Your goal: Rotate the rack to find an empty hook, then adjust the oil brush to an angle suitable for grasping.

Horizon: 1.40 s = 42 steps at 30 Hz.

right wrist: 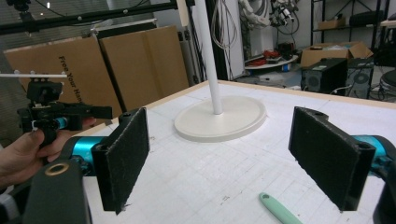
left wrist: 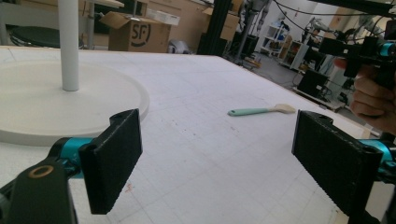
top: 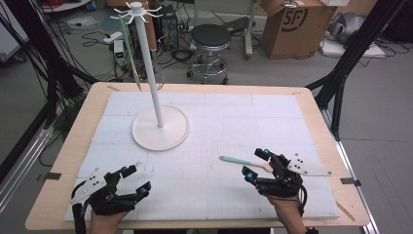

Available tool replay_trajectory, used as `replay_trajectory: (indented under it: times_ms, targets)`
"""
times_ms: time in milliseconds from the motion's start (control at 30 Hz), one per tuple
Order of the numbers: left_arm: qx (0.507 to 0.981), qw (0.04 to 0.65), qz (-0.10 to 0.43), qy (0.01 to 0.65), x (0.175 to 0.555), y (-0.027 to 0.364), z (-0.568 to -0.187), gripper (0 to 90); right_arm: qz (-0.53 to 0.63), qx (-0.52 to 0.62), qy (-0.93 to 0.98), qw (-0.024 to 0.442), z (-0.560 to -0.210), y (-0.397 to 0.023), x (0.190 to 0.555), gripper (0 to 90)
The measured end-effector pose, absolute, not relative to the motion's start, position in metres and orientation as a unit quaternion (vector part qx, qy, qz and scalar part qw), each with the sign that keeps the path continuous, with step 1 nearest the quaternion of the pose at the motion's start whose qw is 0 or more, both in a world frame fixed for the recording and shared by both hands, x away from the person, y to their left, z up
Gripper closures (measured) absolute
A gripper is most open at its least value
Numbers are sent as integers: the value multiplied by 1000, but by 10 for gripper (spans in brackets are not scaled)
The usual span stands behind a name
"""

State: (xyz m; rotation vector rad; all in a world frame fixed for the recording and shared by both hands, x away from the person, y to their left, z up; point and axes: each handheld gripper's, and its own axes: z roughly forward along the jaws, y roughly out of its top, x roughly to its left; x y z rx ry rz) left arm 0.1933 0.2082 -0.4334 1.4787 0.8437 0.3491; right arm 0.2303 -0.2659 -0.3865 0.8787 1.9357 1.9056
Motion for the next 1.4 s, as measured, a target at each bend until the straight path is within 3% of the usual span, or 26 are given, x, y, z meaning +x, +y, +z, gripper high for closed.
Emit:
replay_trajectory:
  times_ms: [833, 1067, 1400]
  targets:
    - [648, 649, 152, 369, 193, 208, -433, 166, 655, 311, 675, 135, -389, -262, 233, 220]
    - [649, 649, 152, 368, 192, 208, -433, 166, 642, 319, 685, 127, -391, -259, 234, 363]
    - [652, 646, 149, 369, 193, 207, -433, 167, 618, 359, 694, 86, -401, -262, 244, 780]
